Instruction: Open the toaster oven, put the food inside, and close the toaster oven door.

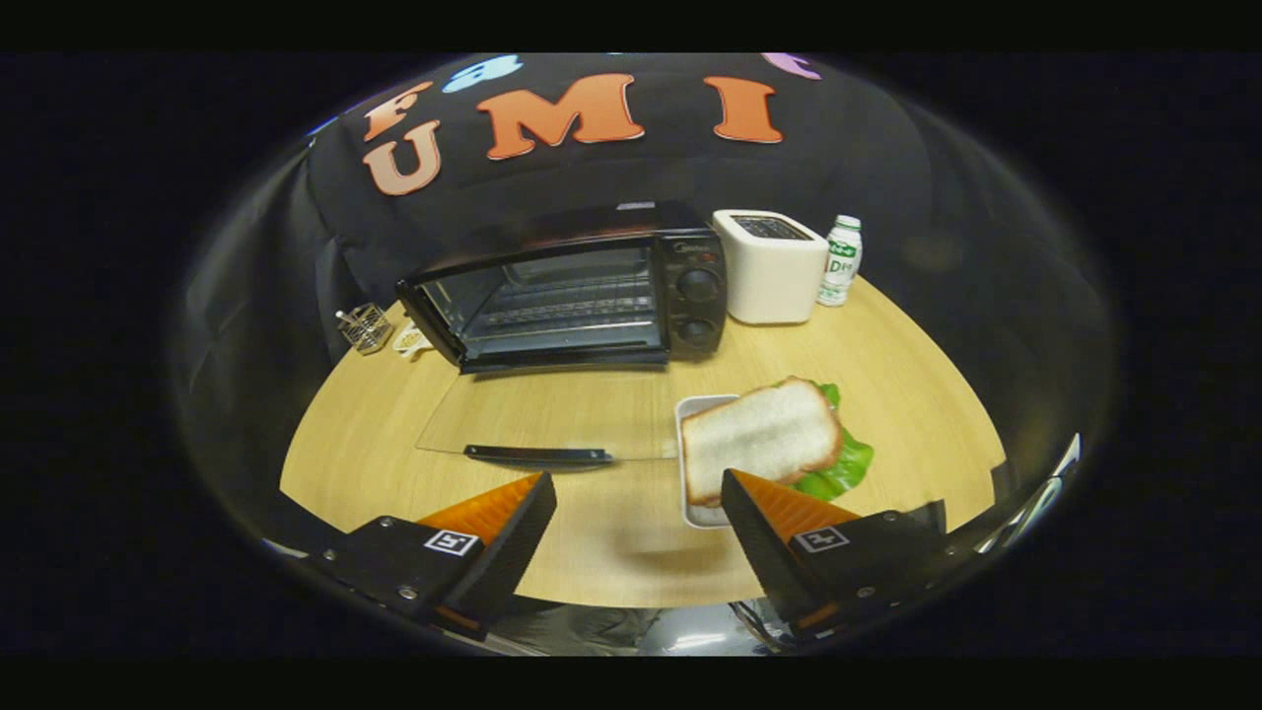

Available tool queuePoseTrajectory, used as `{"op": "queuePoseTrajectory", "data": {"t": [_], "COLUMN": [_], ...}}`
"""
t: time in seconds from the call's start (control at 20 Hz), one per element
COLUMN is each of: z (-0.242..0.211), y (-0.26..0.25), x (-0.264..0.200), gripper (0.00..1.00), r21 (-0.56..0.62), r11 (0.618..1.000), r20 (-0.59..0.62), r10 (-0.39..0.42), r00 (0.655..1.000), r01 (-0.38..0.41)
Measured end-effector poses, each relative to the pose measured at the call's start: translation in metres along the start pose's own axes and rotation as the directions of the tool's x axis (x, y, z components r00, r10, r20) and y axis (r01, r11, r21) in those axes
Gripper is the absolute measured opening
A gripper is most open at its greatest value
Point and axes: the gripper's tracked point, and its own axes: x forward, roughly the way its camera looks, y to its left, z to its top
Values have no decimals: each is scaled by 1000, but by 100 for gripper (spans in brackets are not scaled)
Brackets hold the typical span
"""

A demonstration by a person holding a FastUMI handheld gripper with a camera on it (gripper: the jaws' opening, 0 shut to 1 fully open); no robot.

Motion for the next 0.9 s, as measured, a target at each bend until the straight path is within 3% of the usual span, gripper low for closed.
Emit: {"op": "queuePoseTrajectory", "data": {"t": [0.45,0.9], "z": [10,31], "y": [-95,-109], "x": [-9,52], "gripper": [99,95], "r21": [6,86], "r11": [999,974], "r20": [-108,-221], "r10": [41,222], "r00": [993,950], "r01": [-41,-208]}}
